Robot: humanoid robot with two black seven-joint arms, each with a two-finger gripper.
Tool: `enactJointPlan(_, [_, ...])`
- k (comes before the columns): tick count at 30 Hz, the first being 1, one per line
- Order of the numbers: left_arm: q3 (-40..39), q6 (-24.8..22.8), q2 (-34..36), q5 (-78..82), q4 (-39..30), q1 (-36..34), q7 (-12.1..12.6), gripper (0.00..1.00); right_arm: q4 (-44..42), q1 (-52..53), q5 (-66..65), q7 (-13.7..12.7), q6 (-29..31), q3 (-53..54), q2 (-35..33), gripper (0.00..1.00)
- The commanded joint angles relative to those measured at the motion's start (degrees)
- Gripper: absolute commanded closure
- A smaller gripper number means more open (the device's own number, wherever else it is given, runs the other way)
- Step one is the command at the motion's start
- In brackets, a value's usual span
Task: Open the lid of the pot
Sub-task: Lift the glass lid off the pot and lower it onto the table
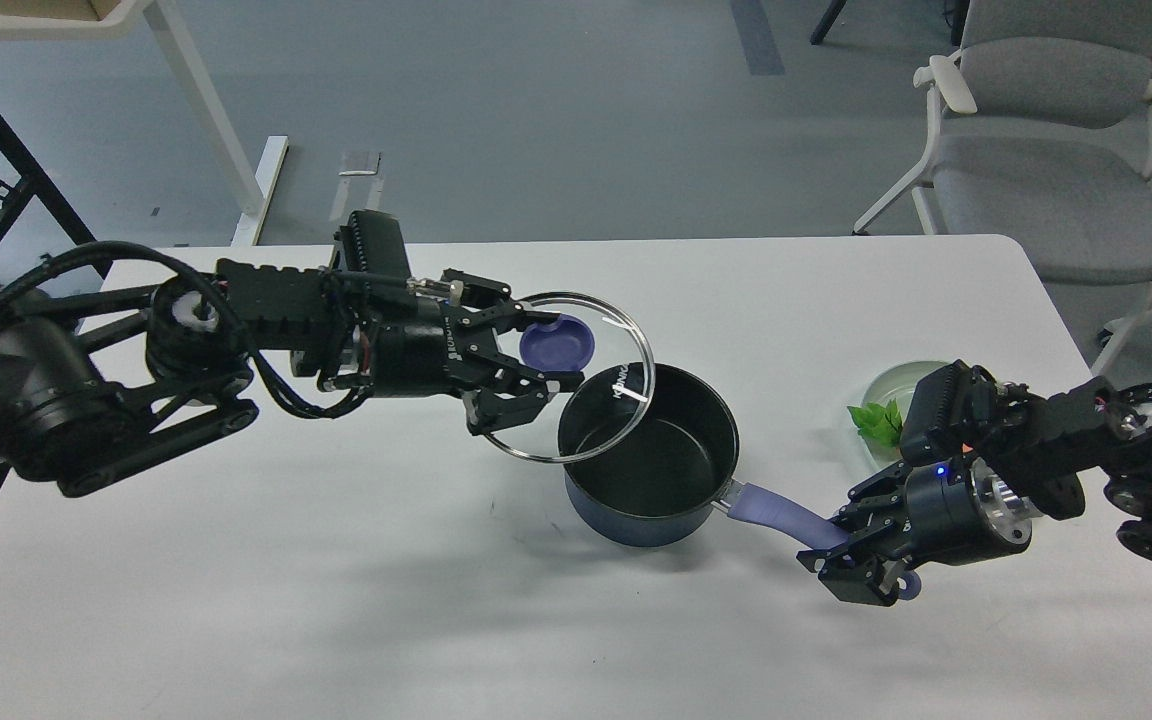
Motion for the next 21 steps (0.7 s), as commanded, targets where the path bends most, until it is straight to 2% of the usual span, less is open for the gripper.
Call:
enactJointPlan(1, [0.03, 3.44, 7.02, -0.39, -0.51, 3.87, -0.47, 0.67, 0.04, 0.00, 0.00, 0.00, 0.00, -0.02, -0.04, 0.69])
enactJointPlan(5, [0.12, 6.35, 12.83, -2.58, -0.16, 8.43, -0.47, 0.67, 0.04, 0.00, 0.00, 0.00, 0.00, 0.07, 0.04, 0.69])
enactJointPlan(9, [0.12, 9.69, 15.30, -3.03, 0.28, 12.83, -0.47, 0.67, -0.04, 0.00, 0.00, 0.00, 0.00, -0.02, 0.04, 0.69])
enactJointPlan(21, [0.20, 15.40, 15.21, -2.85, 8.89, 19.87, -0.47, 0.66, -0.04, 0.00, 0.00, 0.00, 0.00, -0.02, -0.04, 0.69])
